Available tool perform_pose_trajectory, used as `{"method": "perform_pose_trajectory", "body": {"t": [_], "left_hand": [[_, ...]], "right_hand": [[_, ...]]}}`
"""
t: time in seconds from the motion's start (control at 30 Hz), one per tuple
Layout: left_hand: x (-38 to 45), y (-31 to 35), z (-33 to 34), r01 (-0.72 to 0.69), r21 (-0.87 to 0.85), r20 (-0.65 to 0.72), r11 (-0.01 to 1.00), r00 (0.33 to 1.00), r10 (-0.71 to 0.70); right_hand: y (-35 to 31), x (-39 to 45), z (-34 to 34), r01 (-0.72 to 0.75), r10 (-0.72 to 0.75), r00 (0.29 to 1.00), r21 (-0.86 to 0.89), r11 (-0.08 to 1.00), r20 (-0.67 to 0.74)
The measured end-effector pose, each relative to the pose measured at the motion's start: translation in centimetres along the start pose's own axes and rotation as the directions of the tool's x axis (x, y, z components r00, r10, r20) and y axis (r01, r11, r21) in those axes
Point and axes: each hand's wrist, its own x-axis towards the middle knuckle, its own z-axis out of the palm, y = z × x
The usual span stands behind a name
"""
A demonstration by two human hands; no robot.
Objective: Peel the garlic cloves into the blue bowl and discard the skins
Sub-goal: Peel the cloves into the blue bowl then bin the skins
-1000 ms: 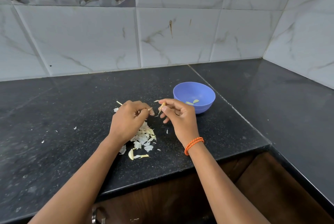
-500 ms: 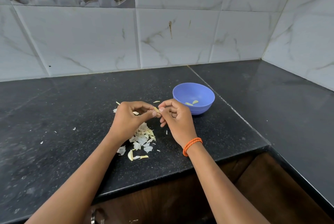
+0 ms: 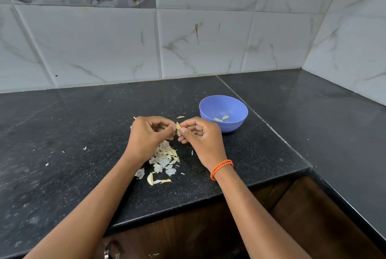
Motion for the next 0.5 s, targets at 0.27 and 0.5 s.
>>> {"method": "perform_pose_trajectory", "body": {"t": [0.27,0.5], "left_hand": [[-0.12,0.2,0.32,-0.008,0.014,0.034,1.0,0.999,0.007],[-0.2,0.4,0.33,-0.017,0.05,-0.001,0.999,1.0,0.017]], "right_hand": [[0.17,0.05,0.05,0.022,-0.023,1.0,-0.053,0.998,-0.011],[0.31,-0.13,0.32,0.149,-0.151,0.988,-0.212,0.966,0.005]]}}
